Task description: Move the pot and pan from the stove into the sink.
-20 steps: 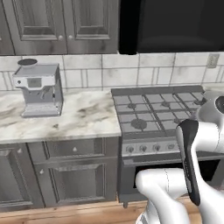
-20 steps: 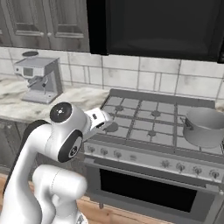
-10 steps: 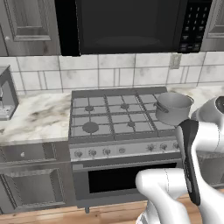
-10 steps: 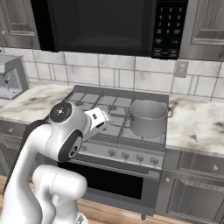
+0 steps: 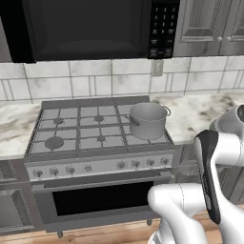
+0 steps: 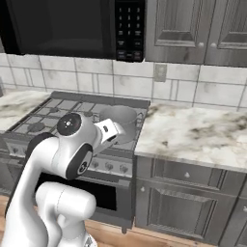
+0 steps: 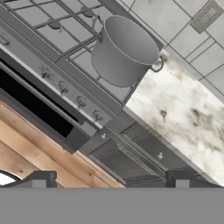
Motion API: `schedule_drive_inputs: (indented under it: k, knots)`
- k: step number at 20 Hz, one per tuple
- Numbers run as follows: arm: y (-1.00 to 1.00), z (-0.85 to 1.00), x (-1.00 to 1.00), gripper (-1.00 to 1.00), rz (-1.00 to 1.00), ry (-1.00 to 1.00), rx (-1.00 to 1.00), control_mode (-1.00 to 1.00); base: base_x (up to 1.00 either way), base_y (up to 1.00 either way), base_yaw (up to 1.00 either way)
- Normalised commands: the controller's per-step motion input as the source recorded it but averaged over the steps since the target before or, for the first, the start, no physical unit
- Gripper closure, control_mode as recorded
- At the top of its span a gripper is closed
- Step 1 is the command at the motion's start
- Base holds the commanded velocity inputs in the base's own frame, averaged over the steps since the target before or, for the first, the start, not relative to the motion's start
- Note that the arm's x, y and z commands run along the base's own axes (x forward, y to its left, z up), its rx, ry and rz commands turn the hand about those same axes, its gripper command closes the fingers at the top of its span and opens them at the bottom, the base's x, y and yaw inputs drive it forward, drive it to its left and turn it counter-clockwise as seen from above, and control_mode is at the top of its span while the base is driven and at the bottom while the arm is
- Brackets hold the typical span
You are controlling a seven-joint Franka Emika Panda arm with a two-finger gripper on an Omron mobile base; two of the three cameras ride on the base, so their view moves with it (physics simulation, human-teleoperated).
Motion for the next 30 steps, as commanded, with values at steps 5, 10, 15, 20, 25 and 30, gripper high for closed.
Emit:
schedule_drive_inputs:
  k: [5,10,15,20,25,30]
  knots:
    - [0.0,0.0,0.0,-1.0,0.0,0.0,0.0,1.0,0.26,-0.02,-0.01]
    - [0.0,0.0,0.0,-1.0,0.0,0.0,0.0,1.0,0.76,0.0,-0.01]
    - [0.0,0.0,0.0,-1.0,0.0,0.0,0.0,1.0,0.66,0.03,-0.03]
    - [0.02,0.0,0.05,-1.0,-0.01,0.0,0.0,-1.0,0.03,0.0,0.0]
    - [0.58,0.0,0.26,-1.0,-0.09,0.0,-0.01,-1.0,0.0,0.0,0.0]
    - [0.75,-0.02,0.25,-1.0,-0.12,0.0,-0.03,-1.0,0.0,0.0,0.0]
